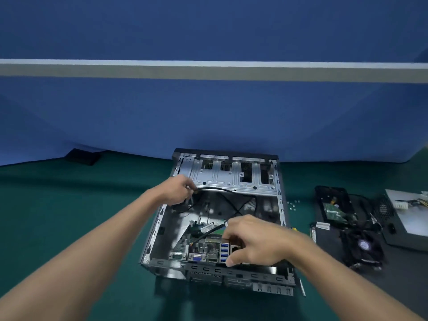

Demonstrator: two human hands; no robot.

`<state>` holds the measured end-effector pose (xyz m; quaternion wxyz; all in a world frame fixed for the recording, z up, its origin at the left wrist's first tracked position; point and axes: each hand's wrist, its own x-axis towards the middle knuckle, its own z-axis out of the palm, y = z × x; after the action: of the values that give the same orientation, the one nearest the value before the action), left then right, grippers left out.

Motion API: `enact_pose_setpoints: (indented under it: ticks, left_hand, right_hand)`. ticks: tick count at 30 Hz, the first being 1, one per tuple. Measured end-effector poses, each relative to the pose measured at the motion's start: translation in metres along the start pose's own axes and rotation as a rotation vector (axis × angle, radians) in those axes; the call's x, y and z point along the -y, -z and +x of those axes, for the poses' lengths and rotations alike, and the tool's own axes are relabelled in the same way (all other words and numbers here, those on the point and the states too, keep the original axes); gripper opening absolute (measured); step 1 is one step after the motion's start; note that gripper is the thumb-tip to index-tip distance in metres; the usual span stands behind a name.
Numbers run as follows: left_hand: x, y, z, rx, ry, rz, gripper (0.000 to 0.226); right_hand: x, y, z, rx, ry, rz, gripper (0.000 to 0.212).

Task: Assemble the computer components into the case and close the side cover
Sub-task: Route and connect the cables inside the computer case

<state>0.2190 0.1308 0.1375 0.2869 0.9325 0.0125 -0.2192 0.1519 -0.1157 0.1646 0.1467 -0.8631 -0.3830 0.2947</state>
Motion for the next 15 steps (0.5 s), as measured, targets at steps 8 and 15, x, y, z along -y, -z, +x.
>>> enact_pose_setpoints:
  ticks: [8,15]
  left_hand:
    - [-0.01,-0.054,0.022,0.212,0.03,0.116,0.021]
    - [-0.039,-0.104,0.061,0.301,-0.066,0.204,0.034]
  right_hand:
    - [-0.012,-0.039,0.016,-0.113,-0.03,0.03,0.041]
    - [-0.018,-0.045,0.01,-0.079,-0.052,0.118,0.04]
